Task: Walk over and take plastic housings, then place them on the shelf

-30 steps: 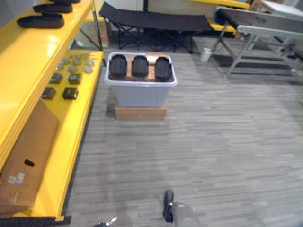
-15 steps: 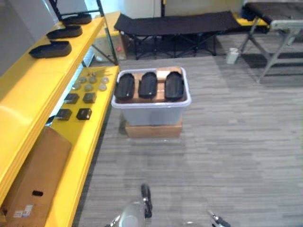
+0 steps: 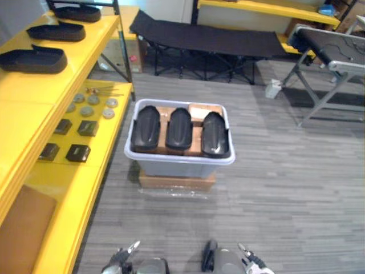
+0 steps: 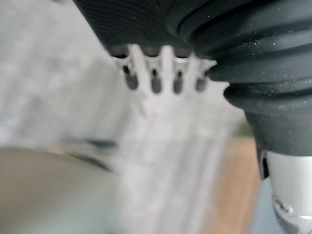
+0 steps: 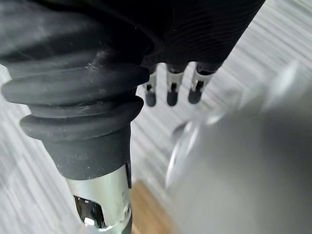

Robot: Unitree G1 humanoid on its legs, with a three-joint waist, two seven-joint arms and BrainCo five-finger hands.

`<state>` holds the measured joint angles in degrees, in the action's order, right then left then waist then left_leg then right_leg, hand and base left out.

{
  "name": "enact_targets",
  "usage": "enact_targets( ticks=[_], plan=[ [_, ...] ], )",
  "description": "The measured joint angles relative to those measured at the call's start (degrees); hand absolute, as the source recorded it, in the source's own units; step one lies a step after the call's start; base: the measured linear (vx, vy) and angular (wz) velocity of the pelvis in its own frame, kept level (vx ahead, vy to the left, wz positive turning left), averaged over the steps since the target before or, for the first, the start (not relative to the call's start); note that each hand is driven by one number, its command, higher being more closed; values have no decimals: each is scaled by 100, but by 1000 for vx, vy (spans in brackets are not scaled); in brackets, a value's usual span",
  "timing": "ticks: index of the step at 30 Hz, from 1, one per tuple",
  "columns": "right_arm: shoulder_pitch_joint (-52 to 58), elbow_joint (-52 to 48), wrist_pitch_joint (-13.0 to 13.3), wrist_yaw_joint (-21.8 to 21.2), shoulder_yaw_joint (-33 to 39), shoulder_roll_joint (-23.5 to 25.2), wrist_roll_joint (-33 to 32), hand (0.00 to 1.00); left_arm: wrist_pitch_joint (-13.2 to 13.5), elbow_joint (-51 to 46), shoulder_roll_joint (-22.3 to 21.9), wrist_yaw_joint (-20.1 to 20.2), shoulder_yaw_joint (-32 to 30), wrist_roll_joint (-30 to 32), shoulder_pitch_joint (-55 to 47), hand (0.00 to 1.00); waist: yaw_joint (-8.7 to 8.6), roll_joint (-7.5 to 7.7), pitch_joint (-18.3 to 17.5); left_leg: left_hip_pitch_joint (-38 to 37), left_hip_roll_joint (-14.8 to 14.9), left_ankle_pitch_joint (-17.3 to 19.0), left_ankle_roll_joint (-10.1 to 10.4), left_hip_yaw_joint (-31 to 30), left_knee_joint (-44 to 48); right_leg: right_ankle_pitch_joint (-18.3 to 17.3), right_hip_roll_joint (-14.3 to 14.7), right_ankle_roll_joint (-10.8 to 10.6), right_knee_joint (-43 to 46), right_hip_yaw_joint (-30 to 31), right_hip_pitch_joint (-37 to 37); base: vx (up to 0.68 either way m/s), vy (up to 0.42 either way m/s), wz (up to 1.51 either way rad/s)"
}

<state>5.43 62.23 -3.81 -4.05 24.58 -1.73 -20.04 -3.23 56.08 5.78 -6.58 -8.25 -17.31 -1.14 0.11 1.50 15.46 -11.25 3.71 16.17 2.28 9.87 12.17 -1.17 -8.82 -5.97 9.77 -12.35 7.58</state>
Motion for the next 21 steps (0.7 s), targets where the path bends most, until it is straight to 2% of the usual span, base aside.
enact_targets(
  ticks=[1, 2, 3, 4, 5, 6, 7, 8, 10, 11, 12, 13, 14, 15, 16, 17, 18, 20, 21],
  plan=[
    [165, 19, -41, 37, -9, 60, 6, 0, -1, -108, -36, -8, 0, -15, -29, 0, 5, 75, -50, -47, 27, 185, 121, -176, 106, 310, -10, 57, -21, -15, -72, 498, -357, 89],
    [217, 50, -64, 38, 15, 54, -7, 0, -52, -122, -73, -92, -37, -14, -105, 0, 7, 65, -125, -82, 144, 387, 266, -306, 225, 636, 50, 156, 95, 6, -76, 483, -364, 66],
    [218, 57, -67, 45, -15, -62, 15, 0, -104, -112, -180, -160, -59, -14, -167, 0, 11, -117, -196, -53, 350, 432, 355, -322, 338, 570, 211, 224, 253, -85, -46, 457, -330, 34],
    [201, 42, -90, 25, -143, -193, 95, 0, -147, -97, -365, -216, -71, -5, -327, 0, 18, -336, -343, 208, 562, 424, 374, -326, 819, 325, 391, 355, 272, -193, -67, 394, -302, 22],
    [201, -25, -78, -17, -251, -303, 229, 0, -181, -113, -512, -219, -216, -6, -348, 0, 40, -490, -383, 596, 786, 314, 527, -371, 1627, 234, 531, 460, 173, -271, -235, 389, -302, 28],
    [200, -21, -47, -63, -297, -371, 329, 0, -201, -110, -534, -213, -231, 21, -328, 0, 63, -516, -354, 800, 874, 169, 601, -415, 2083, 215, 572, 490, 49, -340, -394, 411, -334, 34],
    [187, -22, 35, -157, -402, -451, 535, 0, -230, -110, -519, -207, -223, 97, -327, 0, 83, -534, -340, 933, 944, 182, 619, -379, 2416, 209, 573, 506, -201, -416, -778, 311, -244, 25],
    [190, -56, 122, -239, -428, -471, 589, 0, -251, -110, -514, -206, -211, 170, -331, 0, 83, -519, -335, 934, 944, 186, 613, -254, 2363, 204, 541, 513, -297, -454, -943, 311, -251, 18],
    [194, -398, 537, -595, -675, -494, 845, 0, -267, -167, -508, -159, -153, 433, -336, 0, 74, -463, -370, 1000, 842, 127, 616, 248, 1523, 202, 385, 499, -582, -503, -1207, 154, -125, -2],
    [206, -677, 727, -752, -910, -502, 1022, 0, -269, -197, -495, -122, -83, 560, -332, 0, 43, -475, -379, 1142, 822, -35, 556, 346, 1090, 216, 368, 471, -663, -508, -1192, 122, -44, -9],
    [281, -1041, 939, -981, -1360, -556, 1309, 0, -261, -219, -483, -79, 28, 711, -319, 0, 38, -503, -396, 1319, 800, -426, 460, 310, 577, 227, 389, 429, -733, -514, -1146, 133, 14, -5],
    [412, -1457, 1148, -1212, -1937, -649, 1653, 0, -256, -225, -482, -39, 80, 837, -302, 0, 40, -532, -414, 1398, 763, -981, 455, 279, 182, 202, 424, 379, -743, -516, -1104, 101, 69, -2],
    [466, -1656, 1252, -1305, -2227, -694, 1816, 0, -256, -242, -465, -27, 126, 878, -298, 0, 54, -531, -419, 1427, 751, -1107, 403, 247, 88, 179, 435, 350, -753, -513, -1077, 71, 94, 7],
    [472, -1902, 1398, -1481, -2625, -696, 2057, 0, -255, -293, -363, 15, 272, 900, -284, 0, 58, -408, -445, 1426, 650, -1144, 386, 225, -12, 138, 354, 287, -760, -528, -1048, 80, 118, 21],
    [541, -2288, 1738, -1655, -3201, -700, 2419, 0, -259, -318, -231, 71, 472, 978, -267, 0, 37, -278, -499, 1435, 530, -1179, 342, 182, -245, 109, 237, 224, -767, -597, -984, 103, 131, 34],
    [528, -2766, 2191, -1745, -4045, -781, 2708, 0, -211, -338, -94, 113, 624, 1115, -245, 0, 73, -78, -489, 1471, 386, -1243, 270, 161, -399, 101, 126, 171, -768, -647, -943, 91, 101, 31],
    [516, -2867, 2256, -1756, -4215, -798, 2744, 0, -204, -337, -65, 115, 649, 1116, -235, 0, 80, -52, -490, 1489, 362, -1247, 264, 154, -413, 119, 108, 140, -770, -659, -939, 132, 108, 25],
    [69, -3774, 2765, -1951, -5710, -1006, 2737, 0, -150, -289, 58, 111, 805, 1125, -132, 0, 196, 71, -478, 1536, 211, -1220, 182, 146, -377, 206, -23, 34, -844, -671, -962, 146, 117, 12],
    [-88, -4008, 2858, -2019, -6004, -1029, 2682, 0, -114, -261, 83, 107, 893, 1144, -103, 0, 243, 57, -470, 1539, 170, -1211, 168, 141, -368, 209, -34, 14, -858, -677, -976, 107, 88, 10]
  ],
)
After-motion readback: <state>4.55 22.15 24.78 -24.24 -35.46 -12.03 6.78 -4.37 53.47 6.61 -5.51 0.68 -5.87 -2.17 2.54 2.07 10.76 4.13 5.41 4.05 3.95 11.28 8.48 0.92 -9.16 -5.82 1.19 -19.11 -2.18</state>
